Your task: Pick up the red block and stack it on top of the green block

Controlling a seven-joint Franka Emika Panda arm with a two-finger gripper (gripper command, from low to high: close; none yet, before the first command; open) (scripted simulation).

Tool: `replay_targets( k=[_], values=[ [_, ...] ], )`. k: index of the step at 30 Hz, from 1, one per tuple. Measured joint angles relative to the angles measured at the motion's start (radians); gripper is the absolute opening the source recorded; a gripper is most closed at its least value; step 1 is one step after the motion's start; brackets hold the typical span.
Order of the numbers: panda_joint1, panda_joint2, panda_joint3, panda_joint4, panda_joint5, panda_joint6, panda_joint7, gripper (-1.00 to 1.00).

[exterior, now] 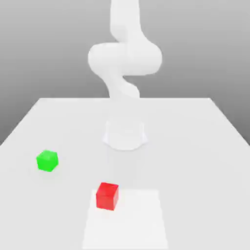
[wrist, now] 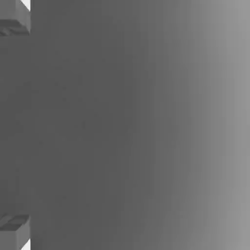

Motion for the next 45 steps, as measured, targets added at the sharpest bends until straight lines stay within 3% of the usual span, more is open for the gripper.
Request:
replay_targets(
  k=[17, 24, 25, 32, 39, 45],
  values=[
    [-0.084, 0.631, -0.031, -0.468, -0.004, 0.426, 0.088, 0.0],
    [-0.1, 0.896, -0.017, -0.468, 0.023, 0.644, 0.074, 0.0],
    [-0.104, 0.927, -0.012, -0.464, 0.026, 0.671, 0.073, -1.0],
    [-0.105, 0.933, -0.01, -0.463, 0.023, 0.676, 0.075, -1.0],
    [-0.107, 0.707, -0.017, -0.496, -0.001, 0.482, 0.092, -1.0],
    [-0.327, 0.571, -0.156, -0.544, -0.11, 0.4, 0.157, -1.0]
  ],
)
